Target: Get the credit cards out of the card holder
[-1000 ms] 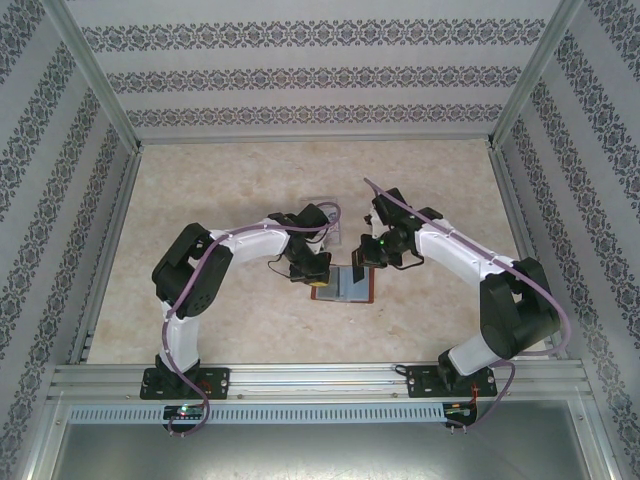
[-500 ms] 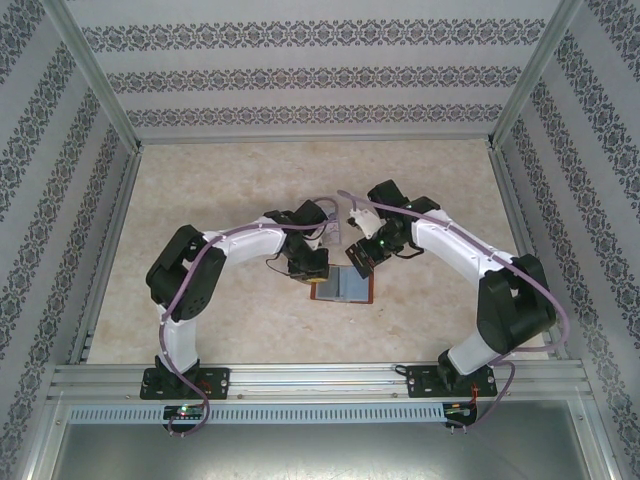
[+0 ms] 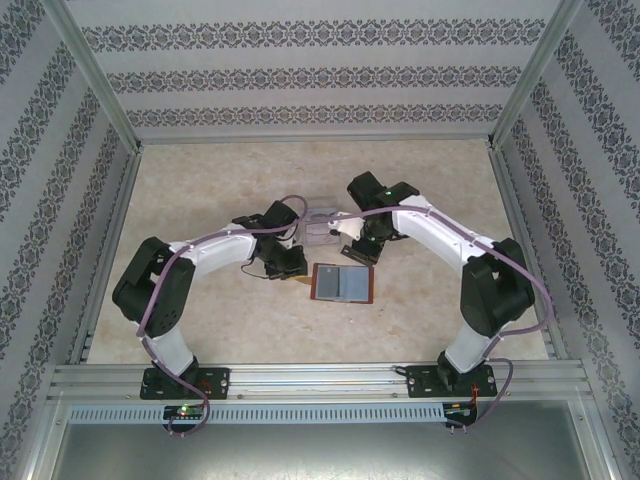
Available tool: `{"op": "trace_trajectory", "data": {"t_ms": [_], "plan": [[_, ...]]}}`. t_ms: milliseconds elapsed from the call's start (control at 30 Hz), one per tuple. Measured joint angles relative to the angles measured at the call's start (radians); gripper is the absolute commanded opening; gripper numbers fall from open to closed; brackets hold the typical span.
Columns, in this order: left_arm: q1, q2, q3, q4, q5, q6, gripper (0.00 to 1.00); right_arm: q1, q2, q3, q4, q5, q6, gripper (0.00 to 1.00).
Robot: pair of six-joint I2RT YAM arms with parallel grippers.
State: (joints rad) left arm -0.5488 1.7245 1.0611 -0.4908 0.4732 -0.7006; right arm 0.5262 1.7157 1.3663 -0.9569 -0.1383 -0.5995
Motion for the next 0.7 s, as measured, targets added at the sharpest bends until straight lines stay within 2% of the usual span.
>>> {"op": "trace_trajectory", "data": {"t_ms": [167, 300, 700], "plan": [[0.01, -0.024, -0.037, 0.018, -0.001, -0.008, 0.14, 0.0, 0.047, 0.071, -0.033, 0.016, -0.066, 0.0], [0.022, -0.075, -0.105, 0.034, -0.004, -0.019, 0.14, 0.0, 0.171, 0.277, -0.073, 0.019, -0.14, 0.0], [0.057, -0.134, -0.145, 0.035, -0.016, -0.042, 0.15, -0.001, 0.42, 0.698, -0.188, 0.019, -0.285, 0.0]]}}
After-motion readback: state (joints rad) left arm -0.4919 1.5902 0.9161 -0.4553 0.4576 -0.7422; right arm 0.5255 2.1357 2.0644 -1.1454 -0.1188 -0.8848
